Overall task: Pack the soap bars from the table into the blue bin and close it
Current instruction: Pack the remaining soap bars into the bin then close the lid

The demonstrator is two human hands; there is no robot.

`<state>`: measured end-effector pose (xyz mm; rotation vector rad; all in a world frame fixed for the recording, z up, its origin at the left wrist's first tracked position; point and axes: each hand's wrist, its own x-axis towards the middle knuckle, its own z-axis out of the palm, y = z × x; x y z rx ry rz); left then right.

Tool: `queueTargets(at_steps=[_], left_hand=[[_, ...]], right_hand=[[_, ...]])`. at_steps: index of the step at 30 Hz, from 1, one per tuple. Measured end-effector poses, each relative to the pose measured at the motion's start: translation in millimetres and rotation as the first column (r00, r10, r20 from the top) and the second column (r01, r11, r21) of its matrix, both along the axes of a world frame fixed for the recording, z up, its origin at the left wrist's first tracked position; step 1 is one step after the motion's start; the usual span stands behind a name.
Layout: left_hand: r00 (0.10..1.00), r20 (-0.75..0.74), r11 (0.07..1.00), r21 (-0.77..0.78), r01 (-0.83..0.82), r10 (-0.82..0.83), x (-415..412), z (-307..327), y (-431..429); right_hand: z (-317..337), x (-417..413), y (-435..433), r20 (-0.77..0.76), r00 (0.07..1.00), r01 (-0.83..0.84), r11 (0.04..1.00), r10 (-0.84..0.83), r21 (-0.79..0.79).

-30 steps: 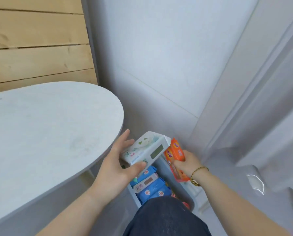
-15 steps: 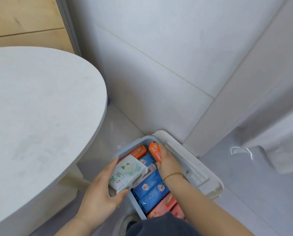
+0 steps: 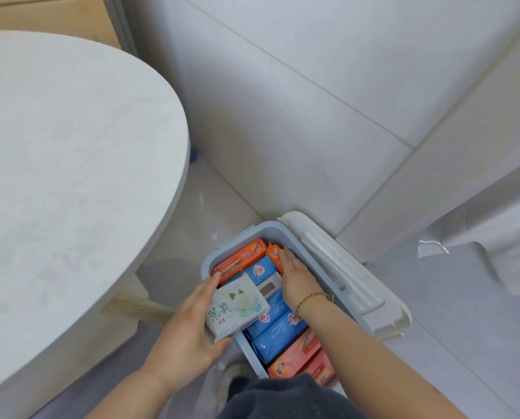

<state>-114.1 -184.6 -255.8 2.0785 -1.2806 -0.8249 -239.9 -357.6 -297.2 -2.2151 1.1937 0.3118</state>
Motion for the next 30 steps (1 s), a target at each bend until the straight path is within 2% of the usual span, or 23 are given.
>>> queueTargets(at_steps=[4, 7, 10, 12, 14, 16, 18, 21, 23, 25, 28, 30], left_hand=[[0.994, 0.103, 0.997, 0.071, 0.033, -0.04, 0.1, -1.9, -2.5], [0.988, 0.148, 0.997, 0.076, 0.027, -0.038, 1.2, -4.3, -2.4], [0.983, 0.153, 0.995, 0.037, 0.092, -0.097, 3.4, -2.6, 4.1], [0.959, 0.226, 0.983, -0.034, 0.182, -0.169, 4.7, 2.4, 8.2], [0.907, 0.358, 0.958, -0.093, 0.273, -0.223, 3.6, 5.2, 11.0], [0.853, 0.46, 0.939, -0.104, 0.329, -0.248, 1.5, 9.0, 10.4], [0.832, 0.494, 0.936, -0.092, 0.339, -0.253, -0.1, 14.0, 6.9], [0.811, 0.524, 0.947, -0.022, 0.32, -0.262, -2.3, 19.0, 2.8], [0.812, 0.529, 0.958, 0.008, 0.288, -0.248, -8.9, 20.5, 0.4], [0.824, 0.489, 0.959, 0.134, 0.251, -0.284, -15.9, 20.1, -3.1], [0.82, 0.473, 0.943, 0.236, 0.235, -0.323, -26.3, 2.1, -7.8], [0.836, 0.394, 0.904, 0.349, 0.248, -0.381, -28.4, -13.4, -5.2]], right_hand=[[20.0, 4.6, 16.3, 0.164, 0.986, -0.013, 0.99, 0.036, -0.142], [47.7, 18.1, 27.4, 0.267, 0.947, -0.172, 0.984, 0.18, -0.055], [68.2, 37.0, 31.9, 0.126, 0.906, -0.421, 0.893, 0.404, 0.159], [76.2, 49.4, 29.1, 0.005, 0.873, -0.467, 0.832, 0.488, 0.299], [80.9, 58.6, 24.1, -0.087, 0.817, -0.507, 0.783, 0.569, 0.36], [83.5, 61.6, 21.5, -0.102, 0.783, -0.548, 0.759, 0.613, 0.351], [85.1, 55.7, 21.9, -0.035, 0.829, -0.52, 0.793, 0.558, 0.318], [83.2, 29.7, 23.1, 0.105, 0.926, -0.377, 0.895, 0.362, 0.239], [82.7, 5.9, 22.7, 0.172, 0.963, -0.235, 0.958, 0.207, 0.161], [81.5, -18.8, 21.3, 0.234, 0.972, -0.048, 0.994, 0.025, 0.093], [78.4, -55.4, 22.9, 0.314, 0.923, 0.247, 0.968, -0.223, -0.039], [74.0, -72.6, 26.6, 0.329, 0.891, 0.368, 0.922, -0.312, -0.122]])
